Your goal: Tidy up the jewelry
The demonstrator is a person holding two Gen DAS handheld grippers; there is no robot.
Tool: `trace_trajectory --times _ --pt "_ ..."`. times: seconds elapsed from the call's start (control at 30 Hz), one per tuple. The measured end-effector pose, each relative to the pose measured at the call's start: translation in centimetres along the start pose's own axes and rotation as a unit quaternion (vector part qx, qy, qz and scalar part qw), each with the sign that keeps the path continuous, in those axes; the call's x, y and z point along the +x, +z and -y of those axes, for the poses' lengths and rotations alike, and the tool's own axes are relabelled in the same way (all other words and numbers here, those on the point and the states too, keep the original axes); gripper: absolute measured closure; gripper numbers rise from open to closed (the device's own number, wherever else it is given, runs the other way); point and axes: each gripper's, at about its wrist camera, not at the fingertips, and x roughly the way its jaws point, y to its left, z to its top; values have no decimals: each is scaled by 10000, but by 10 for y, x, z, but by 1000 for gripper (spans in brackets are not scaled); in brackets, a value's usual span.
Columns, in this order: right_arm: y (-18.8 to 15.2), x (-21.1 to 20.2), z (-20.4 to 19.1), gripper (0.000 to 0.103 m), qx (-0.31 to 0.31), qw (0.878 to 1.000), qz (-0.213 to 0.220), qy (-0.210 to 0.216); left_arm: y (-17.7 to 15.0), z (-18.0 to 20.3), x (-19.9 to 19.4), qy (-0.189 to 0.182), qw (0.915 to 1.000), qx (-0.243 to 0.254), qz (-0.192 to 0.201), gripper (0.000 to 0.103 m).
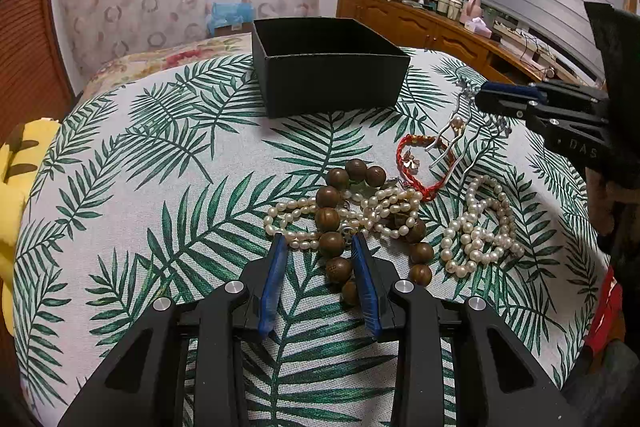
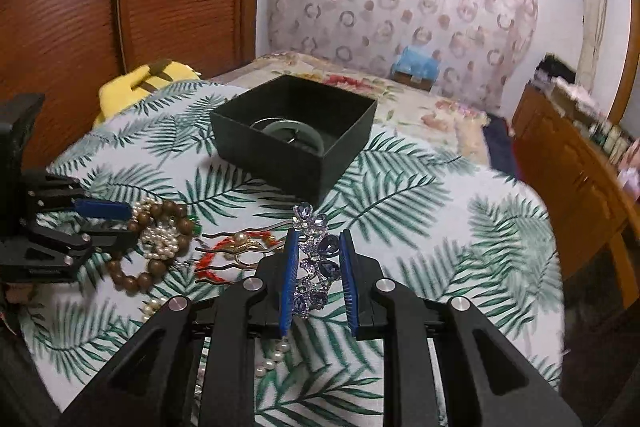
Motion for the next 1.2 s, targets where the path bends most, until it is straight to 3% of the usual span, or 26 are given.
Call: trace_trajectory --times 0.27,0.57,0.7,0.77,0.93,1.1,1.17,1.2 --pt "4 8 -3 81 -848 9930 -212 -793 0 -1 0 -6 10000 -13 2 71" --pt "19 2 -3 81 -1221 9856 -72 -1167 -1 0 2 13 10000 -4 1 71" --pt "21 -2 -4 81 -1268 9843 -19 -1231 1 1 4 -85 10000 4 -13 88" --pt "23 -3 -8 81 -1422 9812 16 -1302 1 2 5 -84 10000 20 -21 88" --pt "30 -13 -17 81 -1496 9844 141 -911 2 4 5 -68 10000 11 -16 90" --pt "29 -9 -22 81 -1760 9769 117 -1206 4 0 6 -112 9999 -47 -22 90" --pt "31 -9 -16 81 -1473 9858 67 -805 4 0 6 -110 9999 -47 -22 90" --pt "33 -12 -10 81 -1154 9926 55 -362 4 -1 6 -108 9999 -50 -24 90"
